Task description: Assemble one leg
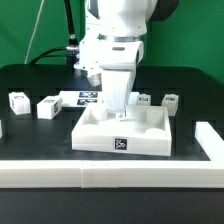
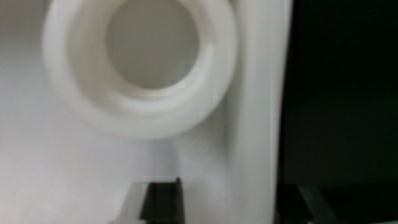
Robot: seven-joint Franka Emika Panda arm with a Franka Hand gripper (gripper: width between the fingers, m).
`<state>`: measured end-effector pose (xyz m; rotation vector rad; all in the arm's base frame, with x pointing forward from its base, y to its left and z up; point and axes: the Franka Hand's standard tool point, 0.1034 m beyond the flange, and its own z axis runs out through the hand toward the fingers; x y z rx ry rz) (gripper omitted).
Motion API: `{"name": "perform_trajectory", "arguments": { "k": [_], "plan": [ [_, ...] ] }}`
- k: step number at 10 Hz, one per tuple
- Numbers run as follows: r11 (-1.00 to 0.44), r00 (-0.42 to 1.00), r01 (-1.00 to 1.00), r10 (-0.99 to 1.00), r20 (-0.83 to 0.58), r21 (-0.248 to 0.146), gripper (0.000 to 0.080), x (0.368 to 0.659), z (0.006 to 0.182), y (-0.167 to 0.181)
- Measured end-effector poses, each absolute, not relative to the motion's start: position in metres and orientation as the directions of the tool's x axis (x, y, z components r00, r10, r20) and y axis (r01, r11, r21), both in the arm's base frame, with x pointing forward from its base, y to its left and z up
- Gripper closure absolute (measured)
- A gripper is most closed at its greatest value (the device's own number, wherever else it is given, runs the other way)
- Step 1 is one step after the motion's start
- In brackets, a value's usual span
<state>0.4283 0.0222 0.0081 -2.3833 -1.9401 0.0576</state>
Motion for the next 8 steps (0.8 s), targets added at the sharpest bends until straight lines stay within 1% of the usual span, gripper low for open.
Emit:
{"name": "perform_trajectory", "arguments": {
  "k": [1, 2, 8],
  "plan": [
    [-0.202, 0.203, 0.977, 0.979, 0.014, -0.076, 0.0661, 0.4282, 0.0080, 0.0222],
    [-0.202, 0.203, 0.977, 0.979, 0.016, -0.069, 0.0739, 0.4300, 0.0090, 0.0223],
    [-0.197, 0.198, 0.978, 0.980, 0.016, -0.066, 0.0739, 0.4316, 0.0094, 0.0221]
  ]
}}
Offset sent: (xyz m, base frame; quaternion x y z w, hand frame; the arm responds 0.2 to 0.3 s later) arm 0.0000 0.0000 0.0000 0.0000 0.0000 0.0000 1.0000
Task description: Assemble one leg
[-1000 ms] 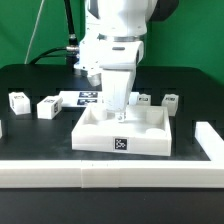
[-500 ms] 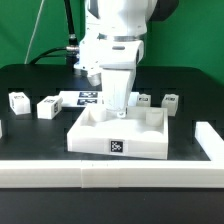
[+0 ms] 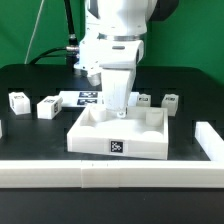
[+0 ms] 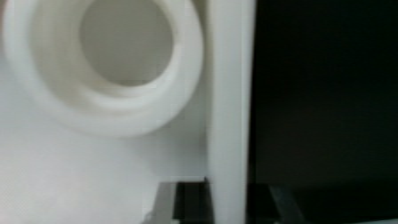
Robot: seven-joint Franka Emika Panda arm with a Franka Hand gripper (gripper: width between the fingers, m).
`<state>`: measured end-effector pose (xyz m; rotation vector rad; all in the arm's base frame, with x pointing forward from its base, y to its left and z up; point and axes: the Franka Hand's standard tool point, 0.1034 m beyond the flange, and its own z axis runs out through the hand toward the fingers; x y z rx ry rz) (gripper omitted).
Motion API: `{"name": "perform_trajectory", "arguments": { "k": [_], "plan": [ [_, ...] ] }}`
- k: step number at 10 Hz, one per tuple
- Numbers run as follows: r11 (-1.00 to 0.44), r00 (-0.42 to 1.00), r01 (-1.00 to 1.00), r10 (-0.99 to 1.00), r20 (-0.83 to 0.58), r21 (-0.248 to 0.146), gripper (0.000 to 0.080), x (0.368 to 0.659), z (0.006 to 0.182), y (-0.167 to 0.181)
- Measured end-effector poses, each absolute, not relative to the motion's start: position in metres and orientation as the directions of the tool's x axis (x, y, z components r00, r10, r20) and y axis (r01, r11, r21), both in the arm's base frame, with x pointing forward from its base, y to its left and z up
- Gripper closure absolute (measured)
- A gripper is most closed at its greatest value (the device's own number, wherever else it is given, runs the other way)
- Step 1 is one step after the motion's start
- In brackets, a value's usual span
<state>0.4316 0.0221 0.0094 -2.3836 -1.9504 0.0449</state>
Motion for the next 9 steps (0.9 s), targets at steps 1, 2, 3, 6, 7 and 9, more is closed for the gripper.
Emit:
{"name": "perform_trajectory", "arguments": {
  "k": [1, 2, 3, 6, 7, 9],
  "plan": [
    [-0.126, 0.127, 0.991, 0.992, 0.016, -0.055, 0.0739, 0.441, 0.011, 0.023],
    [-0.089, 0.090, 0.995, 0.996, 0.016, -0.044, 0.0739, 0.450, 0.010, 0.027],
    [-0.067, 0.068, 0.997, 0.998, 0.020, -0.035, 0.0739, 0.458, 0.009, 0.034],
    [-0.037, 0.037, 0.999, 0.999, 0.028, -0.006, 0.0739, 0.483, 0.009, 0.055],
    [-0.039, 0.039, 0.999, 0.999, 0.029, 0.000, 0.0739, 0.491, 0.009, 0.059],
    [-0.059, 0.059, 0.998, 0.998, 0.029, 0.003, 0.0739, 0.499, 0.009, 0.060]
  ]
}}
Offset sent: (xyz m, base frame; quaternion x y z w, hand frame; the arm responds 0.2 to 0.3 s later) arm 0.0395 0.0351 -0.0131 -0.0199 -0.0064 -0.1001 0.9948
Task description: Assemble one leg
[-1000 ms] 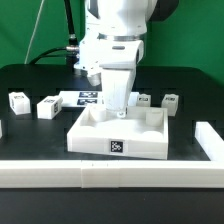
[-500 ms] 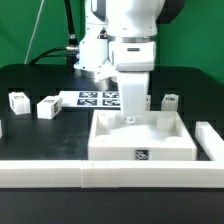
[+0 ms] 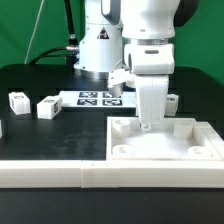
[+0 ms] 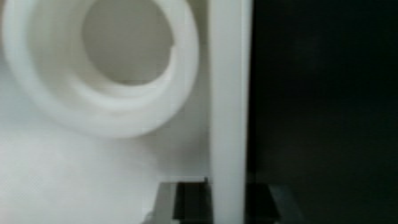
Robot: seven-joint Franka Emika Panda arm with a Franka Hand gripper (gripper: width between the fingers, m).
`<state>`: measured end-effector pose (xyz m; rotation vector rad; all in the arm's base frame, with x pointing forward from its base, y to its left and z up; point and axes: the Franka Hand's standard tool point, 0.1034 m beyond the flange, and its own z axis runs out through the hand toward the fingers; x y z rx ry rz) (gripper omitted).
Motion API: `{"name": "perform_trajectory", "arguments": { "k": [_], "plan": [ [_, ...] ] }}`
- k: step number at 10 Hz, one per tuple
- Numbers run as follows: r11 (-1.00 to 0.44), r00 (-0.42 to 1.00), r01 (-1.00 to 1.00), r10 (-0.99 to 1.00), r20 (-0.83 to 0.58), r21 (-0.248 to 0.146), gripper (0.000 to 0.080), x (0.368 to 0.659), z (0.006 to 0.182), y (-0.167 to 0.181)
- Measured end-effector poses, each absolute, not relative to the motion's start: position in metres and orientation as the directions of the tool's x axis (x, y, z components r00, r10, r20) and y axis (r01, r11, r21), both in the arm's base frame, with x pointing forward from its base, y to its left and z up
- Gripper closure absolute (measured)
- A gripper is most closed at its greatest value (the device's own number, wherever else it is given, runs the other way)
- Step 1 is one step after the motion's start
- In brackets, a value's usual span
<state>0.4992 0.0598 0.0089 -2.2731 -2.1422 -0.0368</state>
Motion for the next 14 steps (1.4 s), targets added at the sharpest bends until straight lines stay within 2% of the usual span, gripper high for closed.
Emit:
{"name": "perform_trajectory", "arguments": {
  "k": [2, 3, 4, 6, 7, 8, 9, 13, 14],
  "plan": [
    [-0.062, 0.062, 0.998, 0.998, 0.030, 0.004, 0.0739, 0.500, 0.009, 0.060],
    [-0.062, 0.062, 0.998, 0.998, 0.029, 0.003, 0.0640, 0.500, 0.009, 0.059],
    [-0.063, 0.063, 0.998, 0.998, 0.029, 0.003, 0.0640, 0.500, 0.009, 0.059],
    [-0.063, 0.063, 0.998, 0.998, 0.029, 0.003, 0.0367, 0.500, 0.009, 0.059],
    [-0.063, 0.063, 0.998, 0.998, 0.029, 0.003, 0.0367, 0.500, 0.008, 0.059],
    [-0.063, 0.063, 0.998, 0.998, 0.029, 0.003, 0.0208, 0.500, 0.008, 0.059],
    [-0.063, 0.063, 0.998, 0.998, 0.029, 0.003, 0.0168, 0.500, 0.008, 0.059],
    [-0.074, 0.074, 0.997, 0.997, 0.029, 0.005, 0.0151, 0.499, 0.011, 0.059],
    [-0.095, 0.095, 0.995, 0.995, 0.027, 0.018, 0.0151, 0.496, 0.024, 0.061]
  ]
}}
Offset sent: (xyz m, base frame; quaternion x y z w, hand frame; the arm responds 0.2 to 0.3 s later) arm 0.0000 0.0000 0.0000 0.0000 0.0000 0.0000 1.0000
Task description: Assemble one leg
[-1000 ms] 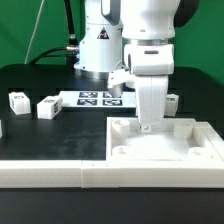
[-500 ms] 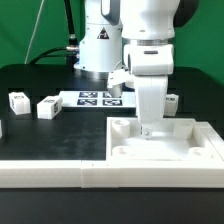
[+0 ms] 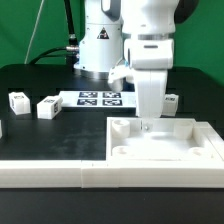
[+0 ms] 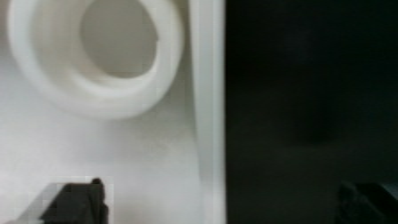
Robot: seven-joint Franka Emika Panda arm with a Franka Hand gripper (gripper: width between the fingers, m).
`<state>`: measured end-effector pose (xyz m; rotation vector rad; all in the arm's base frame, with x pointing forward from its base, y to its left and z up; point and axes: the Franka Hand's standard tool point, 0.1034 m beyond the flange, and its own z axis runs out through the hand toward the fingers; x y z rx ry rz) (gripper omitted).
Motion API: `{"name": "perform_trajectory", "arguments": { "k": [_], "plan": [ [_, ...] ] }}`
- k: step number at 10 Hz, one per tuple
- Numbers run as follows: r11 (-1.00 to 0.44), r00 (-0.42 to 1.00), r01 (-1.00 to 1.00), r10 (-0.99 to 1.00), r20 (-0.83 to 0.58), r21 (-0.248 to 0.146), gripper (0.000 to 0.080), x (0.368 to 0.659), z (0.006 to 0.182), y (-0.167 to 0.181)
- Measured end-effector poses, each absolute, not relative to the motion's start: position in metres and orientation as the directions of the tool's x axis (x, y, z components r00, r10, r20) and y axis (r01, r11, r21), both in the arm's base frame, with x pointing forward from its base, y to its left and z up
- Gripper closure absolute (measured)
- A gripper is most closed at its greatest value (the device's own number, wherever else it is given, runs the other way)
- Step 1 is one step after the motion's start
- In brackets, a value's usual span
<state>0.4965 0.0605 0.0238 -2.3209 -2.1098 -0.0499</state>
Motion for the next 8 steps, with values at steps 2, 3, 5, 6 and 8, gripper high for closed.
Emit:
{"name": "perform_trajectory", "arguments": {
  "k": [2, 3, 5, 6, 8],
  "plan": [
    [-0.114, 0.113, 0.993, 0.993, 0.021, 0.040, 0.0151, 0.486, 0.048, 0.061],
    [-0.122, 0.121, 0.991, 0.992, 0.020, 0.054, 0.0151, 0.479, 0.060, 0.060],
    [-0.151, 0.150, 0.986, 0.988, 0.020, 0.064, 0.0151, 0.462, 0.069, 0.059],
    [-0.171, 0.170, 0.983, 0.985, 0.021, 0.062, 0.0151, 0.462, 0.067, 0.059],
    [-0.217, 0.216, 0.974, 0.976, 0.026, 0.060, 0.0151, 0.462, 0.067, 0.059]
  ]
}}
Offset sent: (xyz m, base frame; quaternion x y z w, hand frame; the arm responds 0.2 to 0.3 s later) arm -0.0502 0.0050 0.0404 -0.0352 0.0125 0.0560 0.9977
